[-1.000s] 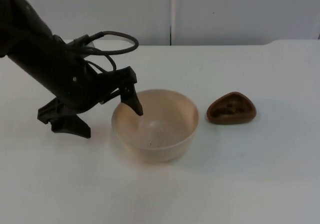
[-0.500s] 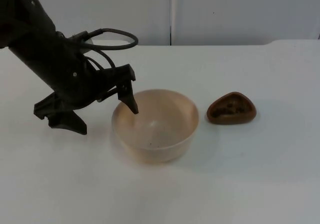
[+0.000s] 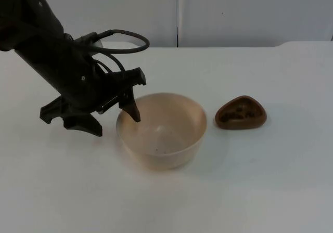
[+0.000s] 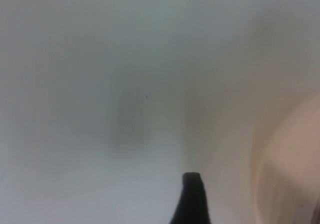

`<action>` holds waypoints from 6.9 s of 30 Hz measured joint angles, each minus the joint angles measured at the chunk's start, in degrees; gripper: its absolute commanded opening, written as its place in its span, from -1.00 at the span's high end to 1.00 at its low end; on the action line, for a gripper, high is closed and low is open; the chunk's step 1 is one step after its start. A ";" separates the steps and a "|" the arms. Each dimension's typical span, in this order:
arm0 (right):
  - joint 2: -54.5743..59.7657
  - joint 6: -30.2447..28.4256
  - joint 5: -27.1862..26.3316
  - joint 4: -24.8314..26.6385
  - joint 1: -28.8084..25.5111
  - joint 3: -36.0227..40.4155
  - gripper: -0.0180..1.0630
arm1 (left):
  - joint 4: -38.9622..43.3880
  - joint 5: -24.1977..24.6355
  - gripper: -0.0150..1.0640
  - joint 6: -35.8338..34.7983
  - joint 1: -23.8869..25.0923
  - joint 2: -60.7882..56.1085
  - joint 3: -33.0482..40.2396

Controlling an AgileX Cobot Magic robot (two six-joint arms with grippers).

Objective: Pick up the bowl with the left hand and pour the coffee beans from the cup into the bowl with the right hand.

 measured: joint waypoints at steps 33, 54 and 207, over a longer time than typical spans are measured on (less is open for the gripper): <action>0.00 -0.34 0.00 0.00 0.00 0.00 -0.98 | 1.28 0.28 0.20 0.23 0.00 0.00 0.00; 0.00 -0.71 0.00 0.00 0.00 0.00 -0.98 | 1.51 1.15 0.98 0.70 0.00 0.00 0.00; 64.78 -2.55 -0.60 1.62 0.00 -36.96 -0.98 | 12.88 12.61 0.98 2.19 -6.53 -10.99 -0.02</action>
